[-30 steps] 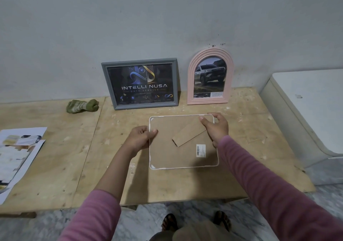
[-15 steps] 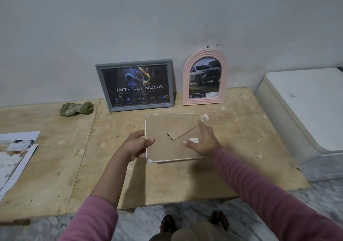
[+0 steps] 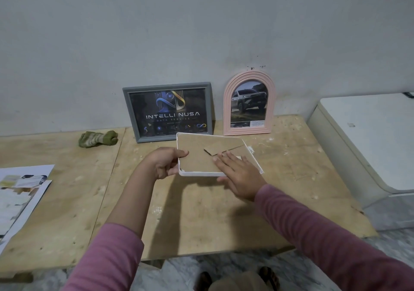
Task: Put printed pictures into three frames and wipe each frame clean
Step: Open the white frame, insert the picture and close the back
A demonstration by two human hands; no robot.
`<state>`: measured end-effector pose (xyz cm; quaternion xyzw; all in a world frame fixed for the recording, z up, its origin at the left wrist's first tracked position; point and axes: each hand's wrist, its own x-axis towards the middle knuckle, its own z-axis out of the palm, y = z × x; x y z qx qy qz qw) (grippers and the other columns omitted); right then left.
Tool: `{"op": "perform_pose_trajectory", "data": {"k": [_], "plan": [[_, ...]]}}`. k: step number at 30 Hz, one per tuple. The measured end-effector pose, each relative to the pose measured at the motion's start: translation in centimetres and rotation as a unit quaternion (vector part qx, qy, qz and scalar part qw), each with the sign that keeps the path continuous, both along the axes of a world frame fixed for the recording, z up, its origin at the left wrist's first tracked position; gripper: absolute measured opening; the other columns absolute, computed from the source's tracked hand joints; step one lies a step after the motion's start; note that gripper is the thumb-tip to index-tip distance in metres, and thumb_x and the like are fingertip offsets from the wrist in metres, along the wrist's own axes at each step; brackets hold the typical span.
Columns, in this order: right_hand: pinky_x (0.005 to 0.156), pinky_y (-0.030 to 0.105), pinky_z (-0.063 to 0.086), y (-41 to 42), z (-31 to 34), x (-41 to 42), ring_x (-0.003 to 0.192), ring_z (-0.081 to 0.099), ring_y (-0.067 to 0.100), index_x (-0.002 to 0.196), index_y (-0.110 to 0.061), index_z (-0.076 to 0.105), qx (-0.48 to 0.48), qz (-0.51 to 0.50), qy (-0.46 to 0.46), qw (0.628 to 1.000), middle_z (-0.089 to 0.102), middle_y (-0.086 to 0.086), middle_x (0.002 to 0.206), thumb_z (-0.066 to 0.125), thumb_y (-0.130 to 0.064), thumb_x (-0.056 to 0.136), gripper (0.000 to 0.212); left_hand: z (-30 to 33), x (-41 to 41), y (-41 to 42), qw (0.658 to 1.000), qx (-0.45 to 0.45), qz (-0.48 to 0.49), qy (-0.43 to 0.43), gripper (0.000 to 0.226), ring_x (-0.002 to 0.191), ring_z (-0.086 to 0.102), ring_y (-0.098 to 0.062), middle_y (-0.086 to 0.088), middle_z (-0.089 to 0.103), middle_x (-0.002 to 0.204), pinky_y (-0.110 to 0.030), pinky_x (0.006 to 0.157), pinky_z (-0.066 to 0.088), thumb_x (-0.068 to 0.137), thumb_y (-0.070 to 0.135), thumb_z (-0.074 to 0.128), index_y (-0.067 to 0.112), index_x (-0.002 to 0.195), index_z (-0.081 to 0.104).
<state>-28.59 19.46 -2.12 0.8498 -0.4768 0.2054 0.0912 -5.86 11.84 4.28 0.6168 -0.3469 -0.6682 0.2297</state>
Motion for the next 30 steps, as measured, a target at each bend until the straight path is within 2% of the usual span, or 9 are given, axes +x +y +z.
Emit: {"op": "perform_pose_trajectory", "data": {"k": [2,5,8,10,12,15,18,22,30], "plan": [[0.082,0.046,0.053,-0.2,0.8,0.2,0.107,0.064,0.032,0.123,-0.006,0.06,0.006,0.004,-0.045,0.999,0.065,0.013,0.121,0.019,-0.044,0.101,0.061,0.5,-0.1,-0.1,1.0,-0.008,0.015,0.014,0.019,0.051,0.065,-0.01,-0.003,0.066,0.068,-0.023,0.045,0.056,0.092,0.024,0.061,0.007,0.1,0.061],[0.081,0.024,0.048,0.1,2.8,0.7,0.092,0.067,0.02,0.124,-0.011,0.06,0.089,-0.043,-0.22,0.971,0.068,0.004,0.114,0.04,-0.038,0.096,0.044,0.8,0.1,-0.2,0.997,-0.019,0.031,0.072,0.054,0.078,0.066,-0.016,-0.007,0.066,0.094,-0.03,0.062,0.057,0.09,0.061,0.044,0.014,0.113,0.058],[0.059,0.015,0.042,-0.1,4.6,0.8,0.065,0.056,0.007,0.111,-0.017,0.063,0.155,-0.104,-0.404,0.896,0.064,-0.002,0.083,0.045,-0.032,0.096,0.028,-0.2,0.8,-0.1,0.997,-0.037,0.051,0.043,0.07,0.103,0.058,-0.021,-0.007,0.06,0.121,-0.038,0.083,0.044,0.088,0.068,0.039,0.013,0.129,0.051],[0.056,0.016,0.04,-0.6,5.5,0.8,0.058,0.049,0.002,0.086,-0.021,0.059,0.189,-0.138,-0.516,0.824,0.053,-0.006,0.069,0.043,-0.026,0.099,0.021,-0.8,1.2,0.3,0.998,-0.041,0.038,0.023,0.071,0.119,0.051,-0.023,-0.006,0.053,0.134,-0.046,0.101,0.032,0.089,0.066,0.039,0.012,0.135,0.046],[0.061,0.013,0.043,-1.2,5.8,0.6,0.062,0.05,-0.002,0.082,-0.019,0.057,0.22,-0.168,-0.581,0.766,0.053,-0.005,0.071,0.038,-0.027,0.101,0.028,-1.2,1.3,0.8,0.999,-0.045,0.01,0.012,0.072,0.13,0.045,-0.022,-0.006,0.048,0.142,-0.05,0.111,0.021,0.091,0.063,0.038,0.011,0.14,0.041],[0.095,0.035,0.049,-2.4,4.7,0.0,0.101,0.063,0.02,0.116,-0.009,0.061,0.292,-0.176,-0.697,0.631,0.067,0.006,0.108,0.036,-0.037,0.101,0.04,-1.5,1.2,1.5,0.998,-0.057,-0.023,-0.004,0.063,0.132,0.043,-0.017,0.0,0.049,0.141,-0.051,0.111,0.019,0.095,0.055,0.038,0.012,0.14,0.041],[0.096,0.056,0.046,-2.8,3.4,-0.5,0.106,0.063,0.037,0.122,-0.011,0.06,0.361,-0.192,-0.743,0.53,0.066,0.017,0.117,0.04,-0.05,0.095,0.05,-1.7,0.8,2.3,0.995,-0.076,-0.055,0.017,0.033,0.115,0.055,-0.014,0.007,0.065,0.119,-0.041,0.101,0.032,0.102,0.036,0.036,0.02,0.116,0.062],[0.096,0.058,0.046,-3.1,2.5,-0.6,0.106,0.064,0.037,0.122,-0.014,0.06,0.404,-0.184,-0.74,0.505,0.066,0.016,0.117,0.04,-0.054,0.093,0.054,-1.9,0.3,3.1,0.993,-0.1,-0.044,0.043,0.027,0.097,0.063,-0.022,-0.005,0.069,0.106,-0.037,0.086,0.049,0.103,0.023,0.038,0.016,0.107,0.064],[0.097,0.058,0.045,-5.1,3.8,1.4,0.108,0.063,0.036,0.125,-0.015,0.057,0.459,-0.155,-0.711,0.51,0.065,0.015,0.119,0.041,-0.053,0.093,0.053,-2.6,1.3,5.0,0.984,-0.154,0.083,0.045,0.023,0.09,0.061,-0.027,-0.009,0.067,0.099,-0.039,0.081,0.048,0.102,0.017,0.04,0.013,0.108,0.061]]}}
